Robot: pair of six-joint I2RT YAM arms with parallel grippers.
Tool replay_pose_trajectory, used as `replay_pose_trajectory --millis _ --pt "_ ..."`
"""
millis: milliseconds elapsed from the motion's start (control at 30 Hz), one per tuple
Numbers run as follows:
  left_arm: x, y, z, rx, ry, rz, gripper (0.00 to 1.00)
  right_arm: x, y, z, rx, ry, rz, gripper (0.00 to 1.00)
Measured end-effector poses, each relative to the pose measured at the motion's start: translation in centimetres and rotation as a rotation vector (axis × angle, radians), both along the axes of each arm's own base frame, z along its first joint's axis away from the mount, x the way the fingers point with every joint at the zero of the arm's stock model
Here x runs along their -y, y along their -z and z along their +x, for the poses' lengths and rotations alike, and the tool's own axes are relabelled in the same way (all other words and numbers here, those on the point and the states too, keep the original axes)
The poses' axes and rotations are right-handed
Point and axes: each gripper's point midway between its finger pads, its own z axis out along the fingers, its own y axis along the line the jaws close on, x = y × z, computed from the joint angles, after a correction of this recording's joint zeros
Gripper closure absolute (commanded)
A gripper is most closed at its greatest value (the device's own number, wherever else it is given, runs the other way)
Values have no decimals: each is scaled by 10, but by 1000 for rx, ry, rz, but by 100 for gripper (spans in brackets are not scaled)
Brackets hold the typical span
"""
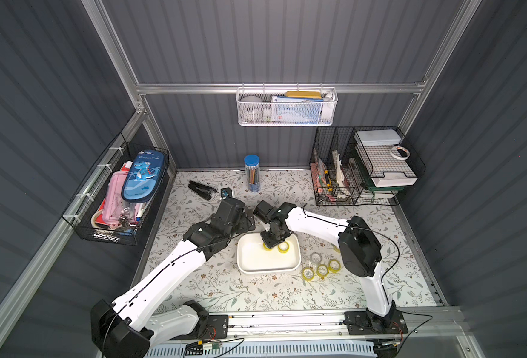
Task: Put the transparent tape into the storage box
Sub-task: Place the tape in the storage box.
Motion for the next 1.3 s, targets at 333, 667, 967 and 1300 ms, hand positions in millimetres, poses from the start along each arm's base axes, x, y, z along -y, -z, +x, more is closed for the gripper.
replay_pose_trajectory --millis 333,667,967,1300 --pt "2 5 1 -15 7 3 1 10 16 3 21 3 -66 100" --pt "3 11 2 -30 5 16 1 13 24 2 12 -2 -85 87" --pt "3 12 3 -32 5 18 1 13 23 2 13 -21 -89 75" --pt "1 10 3 -22 -3 22 1 12 13 5 30 -25 -84 65"
